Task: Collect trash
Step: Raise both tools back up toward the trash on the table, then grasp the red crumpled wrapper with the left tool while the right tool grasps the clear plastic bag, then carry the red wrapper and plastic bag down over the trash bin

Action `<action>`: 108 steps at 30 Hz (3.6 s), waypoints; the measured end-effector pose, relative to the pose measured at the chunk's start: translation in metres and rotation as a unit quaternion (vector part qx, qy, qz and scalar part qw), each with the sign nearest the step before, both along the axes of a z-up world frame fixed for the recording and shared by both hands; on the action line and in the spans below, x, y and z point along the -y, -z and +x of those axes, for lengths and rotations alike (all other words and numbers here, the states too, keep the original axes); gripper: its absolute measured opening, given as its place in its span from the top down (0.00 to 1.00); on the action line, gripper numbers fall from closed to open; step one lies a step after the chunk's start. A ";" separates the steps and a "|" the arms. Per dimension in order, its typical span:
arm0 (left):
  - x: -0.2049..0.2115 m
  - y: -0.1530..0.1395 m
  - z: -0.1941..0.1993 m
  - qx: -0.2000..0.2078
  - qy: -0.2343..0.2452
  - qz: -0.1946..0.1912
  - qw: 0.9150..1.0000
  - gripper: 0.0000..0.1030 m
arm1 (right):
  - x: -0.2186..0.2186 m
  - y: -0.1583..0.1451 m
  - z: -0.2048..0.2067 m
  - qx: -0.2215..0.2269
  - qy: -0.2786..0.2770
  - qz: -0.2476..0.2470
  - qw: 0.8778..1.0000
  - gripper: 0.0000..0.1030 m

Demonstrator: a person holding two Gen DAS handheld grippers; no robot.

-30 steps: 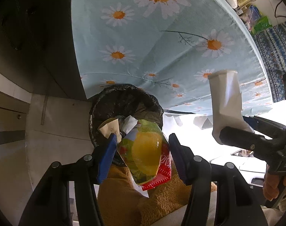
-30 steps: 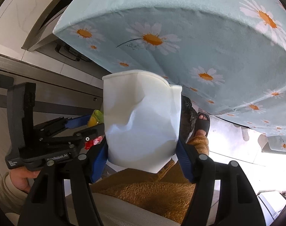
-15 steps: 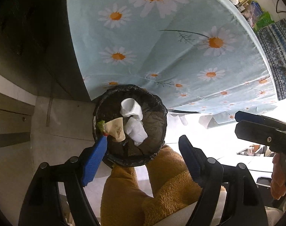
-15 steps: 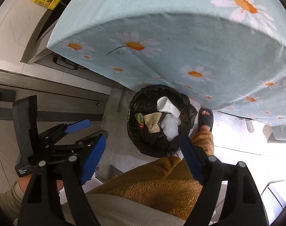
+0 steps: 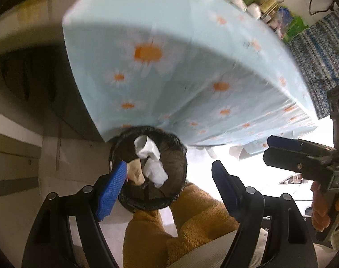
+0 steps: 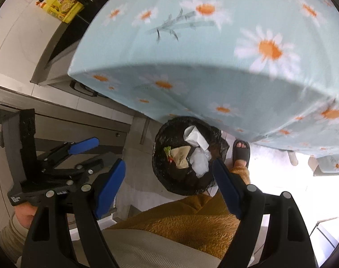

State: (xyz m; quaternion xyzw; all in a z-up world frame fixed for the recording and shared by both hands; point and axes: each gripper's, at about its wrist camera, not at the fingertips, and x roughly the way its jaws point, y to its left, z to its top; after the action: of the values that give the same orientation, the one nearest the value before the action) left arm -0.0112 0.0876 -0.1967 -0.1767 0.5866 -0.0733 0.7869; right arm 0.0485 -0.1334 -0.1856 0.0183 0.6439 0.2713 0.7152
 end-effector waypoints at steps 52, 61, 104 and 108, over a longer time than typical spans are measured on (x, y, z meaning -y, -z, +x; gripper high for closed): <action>0.004 -0.069 0.343 0.091 0.066 0.169 0.979 0.26 | 0.086 -0.061 0.343 0.151 0.026 -0.058 0.987 0.22; 0.006 -0.058 0.357 0.087 0.074 0.182 0.977 0.28 | 0.087 -0.047 0.363 0.140 0.017 -0.063 0.988 0.23; 0.012 -0.081 0.268 0.115 0.061 0.149 0.980 0.55 | 0.064 -0.075 0.281 0.152 0.004 -0.044 0.987 0.42; 0.015 -0.083 0.244 0.117 0.059 0.141 0.981 0.55 | 0.056 -0.077 0.259 0.152 -0.003 -0.041 0.988 0.42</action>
State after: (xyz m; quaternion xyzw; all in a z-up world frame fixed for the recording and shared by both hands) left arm 0.2329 0.0726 -0.1140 -0.0196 0.5046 -0.0566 0.8613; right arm 0.3077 -0.1897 -0.1082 -0.0541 0.5381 0.2467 0.8041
